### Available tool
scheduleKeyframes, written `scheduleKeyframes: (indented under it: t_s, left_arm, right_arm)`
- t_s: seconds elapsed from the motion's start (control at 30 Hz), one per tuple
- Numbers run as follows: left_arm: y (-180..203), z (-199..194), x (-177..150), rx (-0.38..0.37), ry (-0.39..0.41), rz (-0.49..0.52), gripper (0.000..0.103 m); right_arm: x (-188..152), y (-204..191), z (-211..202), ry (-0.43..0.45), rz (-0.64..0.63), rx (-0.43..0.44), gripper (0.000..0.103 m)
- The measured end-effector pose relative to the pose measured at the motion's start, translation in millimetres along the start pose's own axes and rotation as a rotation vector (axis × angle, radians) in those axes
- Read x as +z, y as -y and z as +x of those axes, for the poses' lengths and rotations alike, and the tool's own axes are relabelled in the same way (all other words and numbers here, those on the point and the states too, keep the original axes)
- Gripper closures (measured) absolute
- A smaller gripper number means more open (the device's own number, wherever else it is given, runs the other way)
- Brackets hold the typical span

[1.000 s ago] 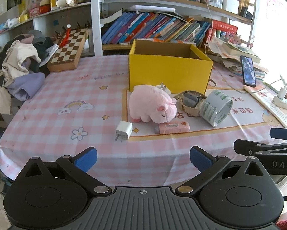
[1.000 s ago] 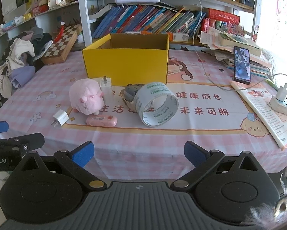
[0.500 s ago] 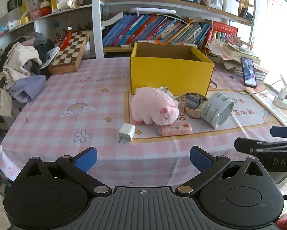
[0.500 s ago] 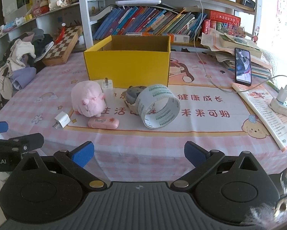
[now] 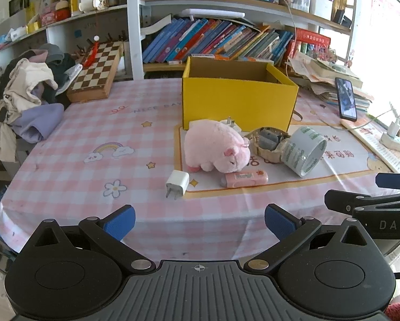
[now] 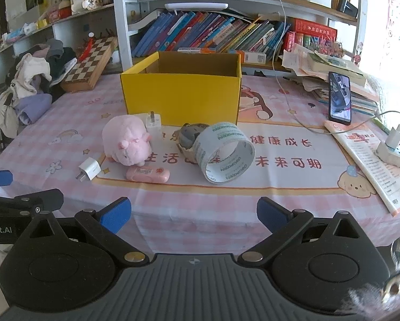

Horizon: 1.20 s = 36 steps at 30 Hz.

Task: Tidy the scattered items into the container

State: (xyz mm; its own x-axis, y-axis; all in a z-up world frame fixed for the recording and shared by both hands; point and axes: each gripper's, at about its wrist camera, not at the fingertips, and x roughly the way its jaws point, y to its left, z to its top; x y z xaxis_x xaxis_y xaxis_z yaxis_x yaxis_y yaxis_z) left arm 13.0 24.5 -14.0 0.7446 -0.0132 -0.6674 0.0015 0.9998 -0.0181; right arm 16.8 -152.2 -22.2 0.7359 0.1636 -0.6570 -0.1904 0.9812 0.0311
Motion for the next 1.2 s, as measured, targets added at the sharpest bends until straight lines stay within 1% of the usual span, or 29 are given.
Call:
scheduleKeyframes:
  t_s: [0.23, 0.43, 0.57, 0.73, 0.93, 1.1, 1.2]
  left_arm:
    - [2, 1, 4, 0.005, 0.016, 0.000, 0.000]
    - [5, 6, 6, 0.000, 0.019, 0.025, 0.000]
    - [1, 9, 8, 0.005, 0.020, 0.010, 0.000]
    - [3, 10, 7, 0.043, 0.038, 0.039, 0.000]
    - [7, 12, 6, 0.032, 0.029, 0.049, 0.000]
    - [13, 12, 3, 0.023, 0.018, 0.071, 0.000]
    - [13, 13, 3, 0.017, 0.014, 0.066, 0.000]
  right_arm:
    - [1, 3, 2, 0.004, 0.004, 0.003, 0.001]
    - [5, 8, 10, -0.002, 0.019, 0.005, 0.002]
    - [8, 5, 16, -0.012, 0.007, 0.016, 0.002]
    - [10, 4, 25, -0.033, 0.001, 0.042, 0.002]
    - [8, 5, 30, -0.051, 0.002, 0.048, 0.002]
    - [3, 11, 32, -0.068, 0.031, 0.047, 0.002]
    - [1, 14, 33, -0.073, 0.041, 0.045, 0.002]
